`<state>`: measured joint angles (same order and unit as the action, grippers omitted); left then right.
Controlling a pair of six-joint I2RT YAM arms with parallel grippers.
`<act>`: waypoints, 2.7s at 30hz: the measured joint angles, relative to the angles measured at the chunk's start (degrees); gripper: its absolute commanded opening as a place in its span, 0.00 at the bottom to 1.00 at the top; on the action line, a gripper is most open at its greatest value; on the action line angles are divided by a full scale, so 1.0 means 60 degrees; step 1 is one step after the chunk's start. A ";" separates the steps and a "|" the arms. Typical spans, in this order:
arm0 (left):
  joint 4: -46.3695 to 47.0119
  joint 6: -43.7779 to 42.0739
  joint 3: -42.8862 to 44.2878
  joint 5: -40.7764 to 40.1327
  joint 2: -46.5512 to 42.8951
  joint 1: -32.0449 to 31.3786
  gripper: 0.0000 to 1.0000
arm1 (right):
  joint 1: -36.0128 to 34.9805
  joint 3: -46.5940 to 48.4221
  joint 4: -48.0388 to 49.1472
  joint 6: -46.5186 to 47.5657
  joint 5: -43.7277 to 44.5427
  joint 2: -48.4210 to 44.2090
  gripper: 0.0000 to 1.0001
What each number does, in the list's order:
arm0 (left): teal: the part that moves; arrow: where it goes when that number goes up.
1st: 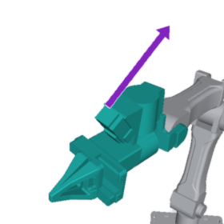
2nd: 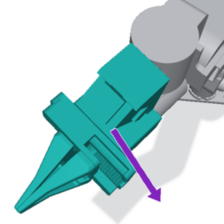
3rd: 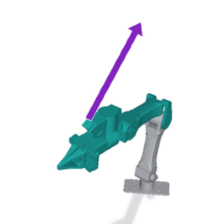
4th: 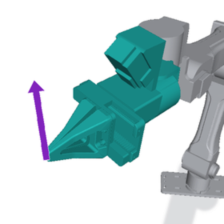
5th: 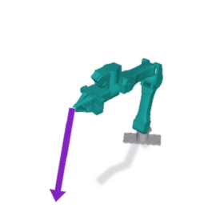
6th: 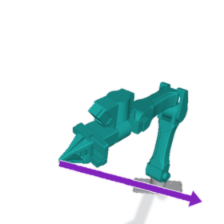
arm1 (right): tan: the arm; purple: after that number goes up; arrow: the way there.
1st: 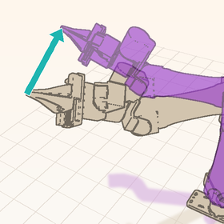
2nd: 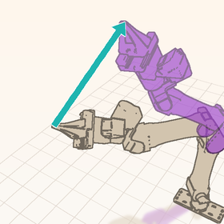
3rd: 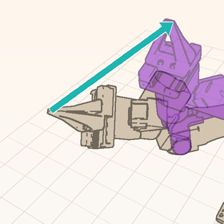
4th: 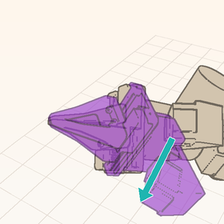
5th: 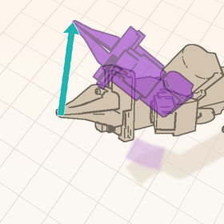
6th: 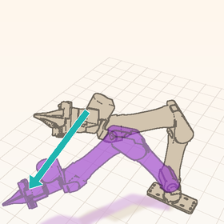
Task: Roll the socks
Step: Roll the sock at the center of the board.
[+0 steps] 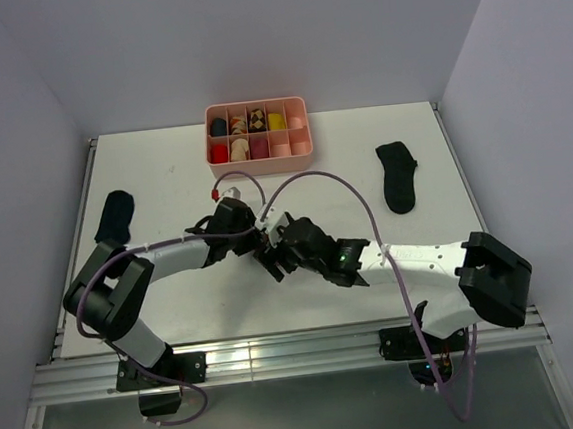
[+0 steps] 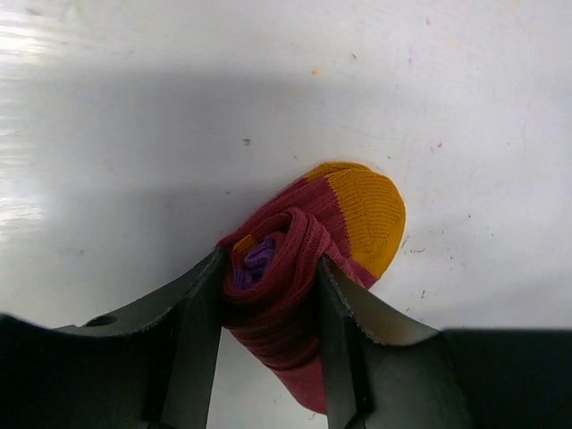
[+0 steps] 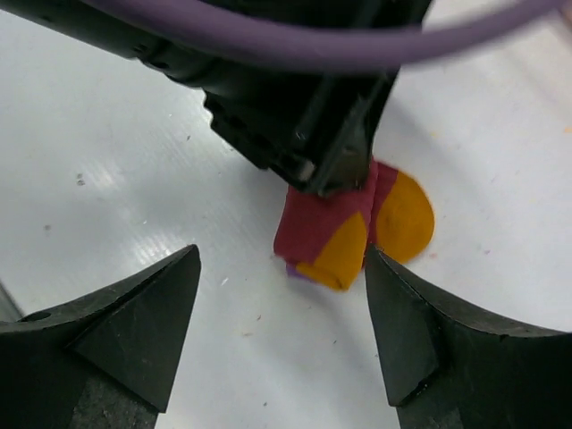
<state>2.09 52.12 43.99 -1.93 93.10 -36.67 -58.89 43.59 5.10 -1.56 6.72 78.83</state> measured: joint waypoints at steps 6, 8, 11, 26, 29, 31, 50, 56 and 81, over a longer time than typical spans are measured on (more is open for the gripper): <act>-0.0142 -0.0393 0.0364 0.0204 0.0284 -0.0106 0.47 | -0.0623 0.0004 0.0583 0.0994 0.1191 0.0769 0.80; -0.0215 -0.0495 0.0441 0.0226 0.0328 -0.0106 0.47 | -0.0794 0.0022 0.0707 0.1246 0.1541 0.1169 0.79; -0.0324 -0.0586 0.0568 0.0310 0.0404 -0.0109 0.47 | -0.1096 0.0022 0.0831 0.1508 0.1982 0.1741 0.79; -0.0860 -0.1373 0.1188 0.0608 0.0794 -0.0109 0.48 | -0.1534 0.0605 0.1370 0.2240 0.4528 0.3949 0.32; -0.0914 -0.1592 0.1293 0.0627 0.0845 -0.0102 0.49 | -0.1523 0.0692 0.1370 0.2157 0.4885 0.4025 0.03; -0.0940 -0.1694 0.1322 0.0627 0.0852 -0.0098 0.50 | -0.1515 0.0699 0.1362 0.2087 0.4881 0.4022 0.00; -0.1304 0.0444 -0.1093 -0.0546 -0.3348 0.0404 0.70 | 0.1104 0.1071 0.0087 0.0109 -0.2087 0.2932 0.00; -0.1144 0.1479 -0.2393 -0.0721 -0.4401 0.0437 0.69 | 0.1796 0.1832 -0.0335 -0.0324 -0.3916 0.3563 0.00; 0.1151 0.2969 -0.4029 -0.1231 -0.4138 0.0798 0.62 | 0.2637 0.3249 -0.0525 -0.0911 -0.7883 0.5337 0.00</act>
<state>8.99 69.93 19.81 -9.32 68.27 -31.88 -43.07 63.09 1.96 -7.03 -40.58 110.85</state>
